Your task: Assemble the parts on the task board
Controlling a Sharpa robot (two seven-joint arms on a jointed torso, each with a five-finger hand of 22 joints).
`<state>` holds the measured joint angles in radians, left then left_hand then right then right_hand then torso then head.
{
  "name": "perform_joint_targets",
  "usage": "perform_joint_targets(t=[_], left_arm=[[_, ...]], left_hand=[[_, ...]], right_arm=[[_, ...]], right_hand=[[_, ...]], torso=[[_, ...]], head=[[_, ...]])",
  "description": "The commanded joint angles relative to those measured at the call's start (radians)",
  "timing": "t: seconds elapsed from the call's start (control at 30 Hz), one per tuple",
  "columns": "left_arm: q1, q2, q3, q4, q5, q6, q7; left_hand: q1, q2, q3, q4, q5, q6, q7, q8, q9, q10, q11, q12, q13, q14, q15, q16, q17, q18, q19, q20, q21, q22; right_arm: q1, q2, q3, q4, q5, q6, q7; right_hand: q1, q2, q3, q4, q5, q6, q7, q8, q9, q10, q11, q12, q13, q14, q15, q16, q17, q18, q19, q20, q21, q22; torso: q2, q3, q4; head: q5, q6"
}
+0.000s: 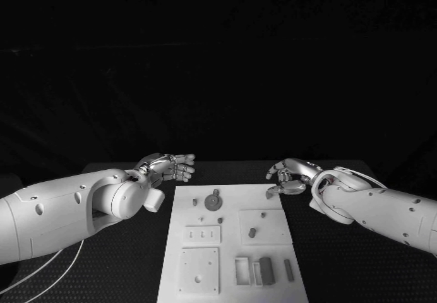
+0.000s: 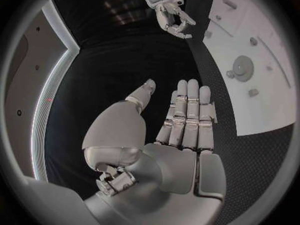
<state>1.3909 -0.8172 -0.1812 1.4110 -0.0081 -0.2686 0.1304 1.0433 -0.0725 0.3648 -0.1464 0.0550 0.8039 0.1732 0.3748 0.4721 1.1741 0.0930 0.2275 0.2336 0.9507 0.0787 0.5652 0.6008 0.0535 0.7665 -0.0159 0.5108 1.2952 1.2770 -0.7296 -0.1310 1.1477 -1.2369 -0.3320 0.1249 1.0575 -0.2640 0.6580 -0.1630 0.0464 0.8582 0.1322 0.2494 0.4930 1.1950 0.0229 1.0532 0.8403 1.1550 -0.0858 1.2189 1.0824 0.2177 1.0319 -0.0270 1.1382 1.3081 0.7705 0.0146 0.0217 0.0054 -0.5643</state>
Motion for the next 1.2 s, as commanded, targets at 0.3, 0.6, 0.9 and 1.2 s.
perform_joint_targets(t=[0.3,0.6,0.9,1.2], left_arm=[[0.001,0.001,0.0,0.002,-0.007,0.027,0.015],[0.001,0.002,0.0,0.002,-0.007,0.032,0.013],[0.001,0.001,0.0,0.009,-0.009,0.037,0.01],[0.001,0.0,0.0,0.012,-0.01,0.037,0.009]], left_hand=[[-0.01,0.0,0.003,-0.012,-0.004,0.001,0.005,-0.006,0.002,-0.006,0.004,-0.01,0.0,-0.006,0.004,-0.006,0.002,0.015,-0.009,-0.001,0.007,-0.002],[-0.011,0.0,0.004,-0.013,-0.004,0.0,0.005,-0.007,0.002,-0.007,0.005,-0.011,0.0,-0.006,0.004,-0.006,0.002,0.015,-0.009,-0.001,0.007,-0.002],[-0.013,0.0,0.004,-0.013,-0.004,-0.001,0.006,-0.007,0.002,-0.008,0.005,-0.013,0.0,-0.007,0.004,-0.007,0.002,0.015,-0.01,-0.001,0.007,-0.002],[-0.014,0.001,0.005,-0.014,-0.003,-0.001,0.006,-0.008,0.002,-0.008,0.006,-0.013,0.0,-0.007,0.005,-0.007,0.002,0.015,-0.01,0.0,0.007,-0.002]], right_arm=[[-0.049,0.045,0.001,-0.141,0.019,0.045,0.052],[-0.068,0.092,0.001,-0.222,0.005,0.033,0.036],[-0.081,0.119,0.001,-0.249,0.003,0.041,0.033],[-0.089,0.126,0.001,-0.247,-0.002,0.054,0.038]], right_hand=[[0.01,0.012,-0.038,-0.023,0.009,-0.041,-0.016,-0.018,-0.01,-0.023,-0.019,0.0,-0.003,-0.026,-0.012,0.0,0.002,0.044,-0.026,0.011,-0.005,0.012],[0.024,0.016,-0.046,-0.04,0.014,-0.09,-0.029,-0.035,-0.019,-0.029,-0.03,-0.002,-0.005,-0.033,-0.021,-0.001,0.001,0.044,-0.031,0.016,-0.009,0.011],[0.035,0.031,-0.034,-0.04,0.009,-0.09,-0.035,-0.029,-0.016,-0.029,-0.037,-0.003,-0.006,-0.034,-0.026,-0.001,0.0,0.044,-0.031,0.017,-0.011,0.01],[0.045,0.048,-0.013,-0.038,0.003,-0.048,-0.035,0.003,-0.003,-0.025,-0.037,0.001,-0.006,-0.033,-0.028,0.005,0.001,0.044,-0.028,0.015,-0.009,0.011]], torso=[[0.001,-0.0014,0.0048],[0.001,-0.0018,0.0048],[0.002,-0.0034,0.0066],[0.0,-0.004,0.005]], head=[[-0.012,-0.007],[-0.009,-0.014],[-0.006,-0.024],[-0.002,-0.033]])
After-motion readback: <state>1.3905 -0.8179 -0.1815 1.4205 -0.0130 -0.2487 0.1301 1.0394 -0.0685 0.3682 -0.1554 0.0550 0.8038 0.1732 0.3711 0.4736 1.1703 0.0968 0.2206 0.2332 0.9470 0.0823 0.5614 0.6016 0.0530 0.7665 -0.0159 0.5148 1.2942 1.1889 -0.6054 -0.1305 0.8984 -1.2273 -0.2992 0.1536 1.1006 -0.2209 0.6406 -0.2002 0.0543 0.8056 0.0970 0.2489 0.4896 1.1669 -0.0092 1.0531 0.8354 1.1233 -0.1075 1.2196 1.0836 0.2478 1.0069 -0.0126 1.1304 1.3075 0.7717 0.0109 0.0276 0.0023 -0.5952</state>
